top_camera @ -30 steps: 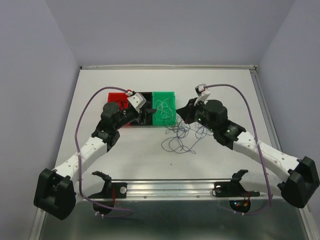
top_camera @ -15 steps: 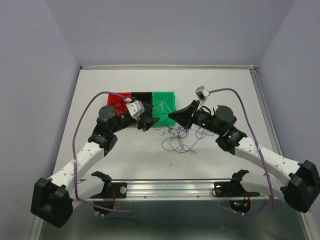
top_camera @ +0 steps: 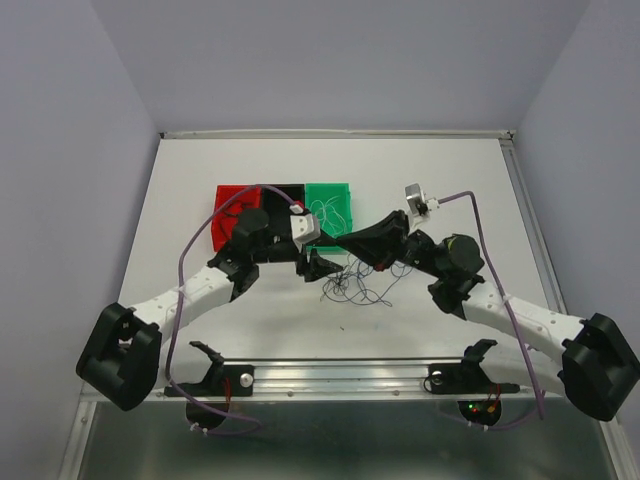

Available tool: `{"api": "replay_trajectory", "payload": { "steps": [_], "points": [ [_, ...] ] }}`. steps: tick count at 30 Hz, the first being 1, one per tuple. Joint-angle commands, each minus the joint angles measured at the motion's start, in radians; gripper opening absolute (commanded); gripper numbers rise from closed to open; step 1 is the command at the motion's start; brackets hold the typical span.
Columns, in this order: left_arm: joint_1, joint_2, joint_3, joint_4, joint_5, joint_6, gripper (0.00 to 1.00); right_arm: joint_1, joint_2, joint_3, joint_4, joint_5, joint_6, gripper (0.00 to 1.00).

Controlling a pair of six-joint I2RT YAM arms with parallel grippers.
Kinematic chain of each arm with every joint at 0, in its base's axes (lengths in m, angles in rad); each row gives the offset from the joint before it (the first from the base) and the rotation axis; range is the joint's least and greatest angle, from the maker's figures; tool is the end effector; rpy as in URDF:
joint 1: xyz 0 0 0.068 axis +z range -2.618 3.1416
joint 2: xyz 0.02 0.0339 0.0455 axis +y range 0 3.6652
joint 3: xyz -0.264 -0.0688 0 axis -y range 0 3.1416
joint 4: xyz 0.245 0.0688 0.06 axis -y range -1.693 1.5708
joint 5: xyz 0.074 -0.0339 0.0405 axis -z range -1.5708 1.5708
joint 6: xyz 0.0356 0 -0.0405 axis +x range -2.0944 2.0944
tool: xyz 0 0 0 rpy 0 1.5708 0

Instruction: Untangle the cables

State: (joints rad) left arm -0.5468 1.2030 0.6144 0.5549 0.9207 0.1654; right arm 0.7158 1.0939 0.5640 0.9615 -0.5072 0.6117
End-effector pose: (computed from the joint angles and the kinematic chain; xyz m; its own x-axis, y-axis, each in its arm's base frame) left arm 0.2053 -0.1582 0.2705 0.1353 0.0343 -0.9902 0.9855 0.0991 0.1381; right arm 0.1667 0.1679 0.3200 -0.2622 0.4372 -0.8603 -0.9234 0.1453 0.3552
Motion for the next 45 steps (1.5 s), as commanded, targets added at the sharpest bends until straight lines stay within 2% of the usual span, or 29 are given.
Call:
{"api": "replay_trajectory", "payload": {
  "steps": [1, 4, 10, 12, 13, 16, 17, 18, 19, 20, 22, 24, 26, 30, 31, 34, 35, 38, 45],
  "points": [
    [-0.080, 0.006, 0.065, 0.091, 0.018, -0.012, 0.72, 0.008, 0.018, -0.029, 0.270, -0.028, 0.057, 0.01],
    [-0.113, 0.029, 0.067, 0.122, -0.051, -0.020, 0.70, 0.008, 0.049, -0.041, 0.362, -0.030, 0.101, 0.01],
    [-0.123, 0.038, 0.067, 0.131, -0.029, -0.021, 0.66, 0.008, 0.093, -0.047, 0.451, -0.013, 0.135, 0.01],
    [-0.124, 0.023, 0.056, 0.131, -0.026, -0.009, 0.52, 0.008, 0.096, -0.055, 0.462, 0.002, 0.137, 0.01],
    [-0.124, 0.024, 0.054, 0.128, -0.026, -0.009, 0.37, 0.008, 0.096, -0.061, 0.480, 0.001, 0.138, 0.01],
    [-0.124, 0.030, 0.064, 0.113, -0.033, -0.003, 0.15, 0.008, 0.092, -0.073, 0.513, 0.012, 0.148, 0.01],
    [-0.124, 0.030, 0.076, 0.094, -0.042, -0.003, 0.00, 0.008, 0.081, -0.082, 0.511, 0.024, 0.143, 0.04],
    [-0.124, 0.026, 0.084, 0.083, -0.054, -0.003, 0.00, 0.008, 0.078, -0.085, 0.508, 0.030, 0.143, 0.11],
    [-0.124, 0.015, 0.088, 0.074, -0.063, -0.007, 0.00, 0.008, 0.074, -0.091, 0.499, 0.036, 0.135, 0.23],
    [-0.124, -0.011, 0.094, 0.056, -0.081, -0.010, 0.00, 0.007, 0.052, -0.096, 0.482, 0.047, 0.102, 0.46],
    [-0.122, -0.069, 0.099, 0.034, -0.111, -0.020, 0.00, 0.008, 0.018, -0.098, 0.377, 0.074, 0.051, 0.59],
    [-0.120, -0.141, 0.114, -0.013, -0.141, -0.049, 0.00, 0.007, -0.037, -0.104, 0.268, 0.122, -0.036, 0.61],
    [-0.117, -0.183, 0.131, -0.041, -0.198, -0.085, 0.00, 0.007, -0.063, -0.119, 0.235, 0.134, -0.092, 0.65],
    [-0.113, -0.249, 0.176, -0.113, -0.215, -0.150, 0.00, 0.007, -0.121, -0.133, 0.140, 0.163, -0.211, 0.72],
    [-0.111, -0.261, 0.180, -0.121, -0.207, -0.156, 0.00, 0.008, -0.121, -0.093, 0.031, 0.164, -0.233, 0.72],
    [-0.110, -0.273, 0.192, -0.136, -0.201, -0.155, 0.00, 0.007, -0.083, -0.040, -0.125, 0.052, -0.325, 0.74],
    [-0.110, -0.279, 0.196, -0.141, -0.191, -0.153, 0.00, 0.008, -0.051, -0.027, -0.135, -0.058, -0.370, 0.78],
    [-0.108, -0.301, 0.202, -0.154, -0.166, -0.142, 0.00, 0.007, 0.000, -0.023, -0.133, -0.187, -0.424, 0.84],
    [-0.101, -0.379, 0.194, -0.187, -0.192, -0.116, 0.00, 0.007, 0.099, 0.034, -0.223, -0.154, -0.492, 0.85]
  ]
}}
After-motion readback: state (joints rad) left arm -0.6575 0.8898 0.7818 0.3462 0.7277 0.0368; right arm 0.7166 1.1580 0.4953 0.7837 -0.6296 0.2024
